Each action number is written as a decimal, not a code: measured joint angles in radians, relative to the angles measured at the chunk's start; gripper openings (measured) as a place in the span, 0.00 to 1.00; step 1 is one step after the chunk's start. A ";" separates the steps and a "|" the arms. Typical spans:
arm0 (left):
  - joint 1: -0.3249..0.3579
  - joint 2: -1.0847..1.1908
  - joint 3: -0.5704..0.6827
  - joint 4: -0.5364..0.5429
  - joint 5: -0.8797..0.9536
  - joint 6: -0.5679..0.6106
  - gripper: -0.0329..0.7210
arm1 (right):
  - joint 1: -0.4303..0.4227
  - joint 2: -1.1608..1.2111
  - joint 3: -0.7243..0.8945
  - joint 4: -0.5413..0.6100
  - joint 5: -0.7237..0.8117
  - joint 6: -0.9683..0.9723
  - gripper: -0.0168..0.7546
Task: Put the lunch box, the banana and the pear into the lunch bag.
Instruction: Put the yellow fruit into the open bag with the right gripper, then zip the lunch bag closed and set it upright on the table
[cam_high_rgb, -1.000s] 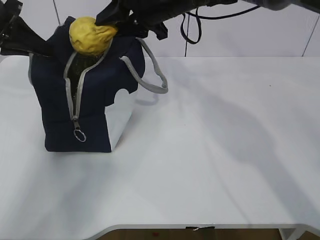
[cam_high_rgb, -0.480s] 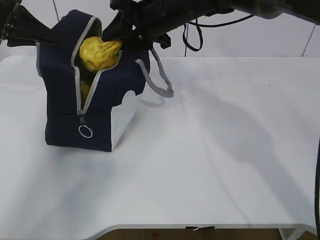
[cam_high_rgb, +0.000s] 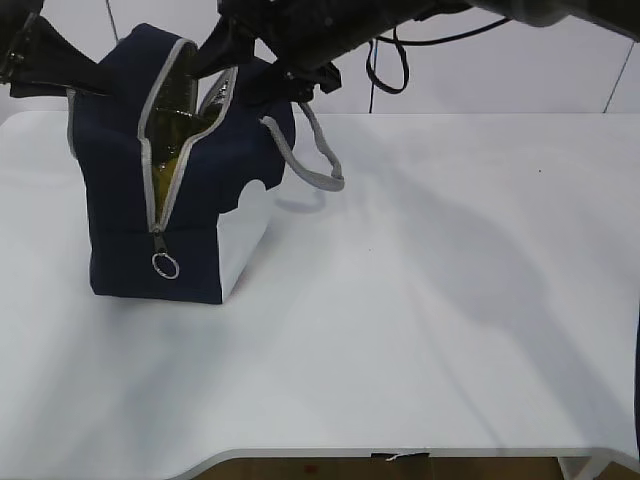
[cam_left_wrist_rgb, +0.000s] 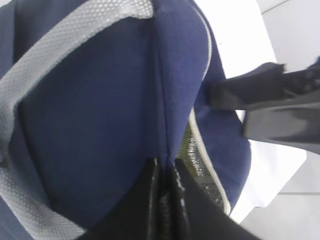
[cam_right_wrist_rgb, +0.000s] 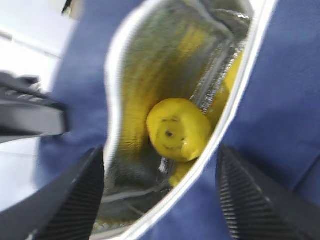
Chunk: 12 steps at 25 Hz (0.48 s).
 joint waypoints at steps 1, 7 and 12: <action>0.000 0.000 0.000 0.005 0.000 0.000 0.06 | 0.000 0.000 -0.021 -0.007 0.015 0.000 0.74; 0.000 0.000 0.000 0.023 0.000 0.000 0.06 | 0.000 -0.002 -0.148 -0.103 0.075 0.005 0.74; 0.000 0.000 0.000 0.025 0.000 0.000 0.06 | 0.000 -0.004 -0.163 -0.307 0.163 0.095 0.70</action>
